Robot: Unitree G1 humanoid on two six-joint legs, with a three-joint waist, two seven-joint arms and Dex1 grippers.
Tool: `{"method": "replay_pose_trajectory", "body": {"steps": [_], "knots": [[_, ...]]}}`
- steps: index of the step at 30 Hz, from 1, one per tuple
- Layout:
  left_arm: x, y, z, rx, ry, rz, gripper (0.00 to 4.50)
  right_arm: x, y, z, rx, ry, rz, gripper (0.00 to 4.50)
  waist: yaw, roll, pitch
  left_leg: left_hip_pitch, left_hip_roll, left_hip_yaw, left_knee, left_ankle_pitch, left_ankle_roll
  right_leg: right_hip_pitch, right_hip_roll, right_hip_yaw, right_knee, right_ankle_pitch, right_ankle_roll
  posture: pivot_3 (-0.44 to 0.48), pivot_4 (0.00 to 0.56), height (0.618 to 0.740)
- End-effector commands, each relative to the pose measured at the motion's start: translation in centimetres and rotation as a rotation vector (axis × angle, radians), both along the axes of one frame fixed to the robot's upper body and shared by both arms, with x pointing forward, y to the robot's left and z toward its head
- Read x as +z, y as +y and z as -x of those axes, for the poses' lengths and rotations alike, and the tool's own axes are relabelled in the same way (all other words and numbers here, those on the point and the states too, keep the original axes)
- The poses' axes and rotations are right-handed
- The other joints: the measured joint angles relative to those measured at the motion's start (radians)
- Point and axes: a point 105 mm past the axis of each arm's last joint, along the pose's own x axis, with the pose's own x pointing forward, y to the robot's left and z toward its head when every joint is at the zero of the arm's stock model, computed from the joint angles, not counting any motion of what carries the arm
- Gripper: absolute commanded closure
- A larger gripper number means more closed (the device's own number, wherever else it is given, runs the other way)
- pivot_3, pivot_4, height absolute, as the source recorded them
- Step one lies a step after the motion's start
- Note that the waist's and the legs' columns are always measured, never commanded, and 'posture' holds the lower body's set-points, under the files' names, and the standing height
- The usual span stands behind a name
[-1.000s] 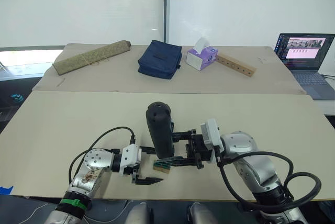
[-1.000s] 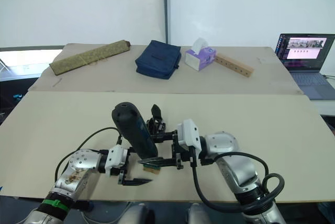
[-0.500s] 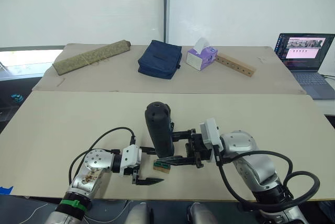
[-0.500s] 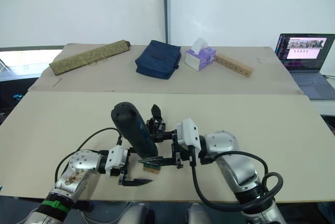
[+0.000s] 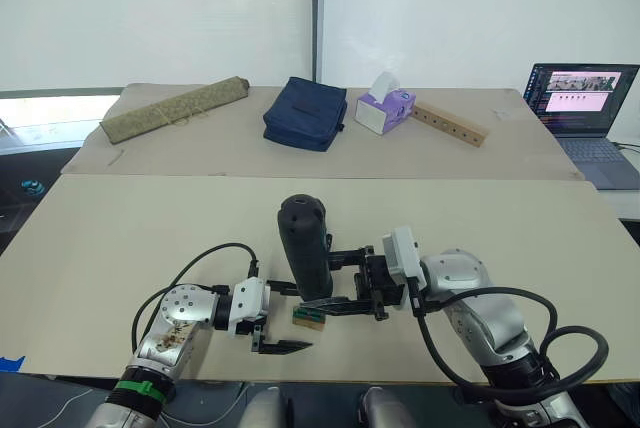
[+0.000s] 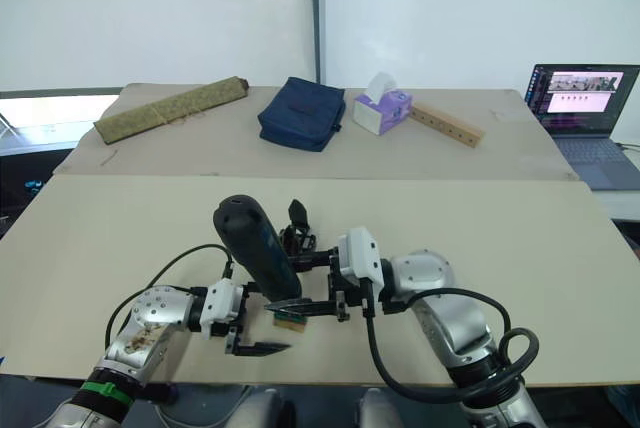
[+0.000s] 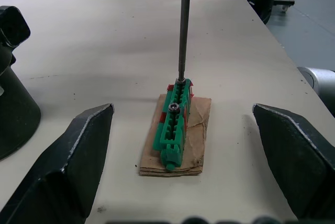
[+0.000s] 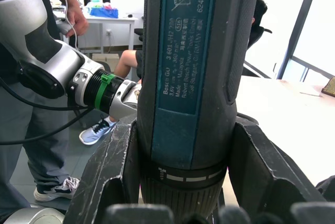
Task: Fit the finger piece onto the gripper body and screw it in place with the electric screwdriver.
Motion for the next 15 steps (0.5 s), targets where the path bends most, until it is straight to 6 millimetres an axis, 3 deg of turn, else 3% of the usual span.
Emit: {"method": "replay_pose_trajectory", "body": {"steps": [1, 15], "knots": [[-2.6, -0.21, 1.45, -0.022, 0.101, -0.05, 0.0, 1.02, 0.13, 0.35, 0.022, -0.046, -0.04, 2.57, 0.0, 0.0, 0.0, 0.0, 0.0, 0.0, 0.0, 0.0, 0.0, 0.0, 0.0, 0.0, 0.0, 0.0, 0.0, 0.0, 0.15, 0.74], [-1.99, -0.3, 0.98, -0.016, 0.086, -0.03, 0.0, 1.75, 0.06, 0.4, 0.029, -0.068, -0.051, 2.57, 0.0, 0.0, 0.0, 0.0, 0.0, 0.0, 0.0, 0.0, 0.0, 0.0, 0.0, 0.0, 0.0, 0.0, 0.0, 0.0, 0.15, 0.74]]}}
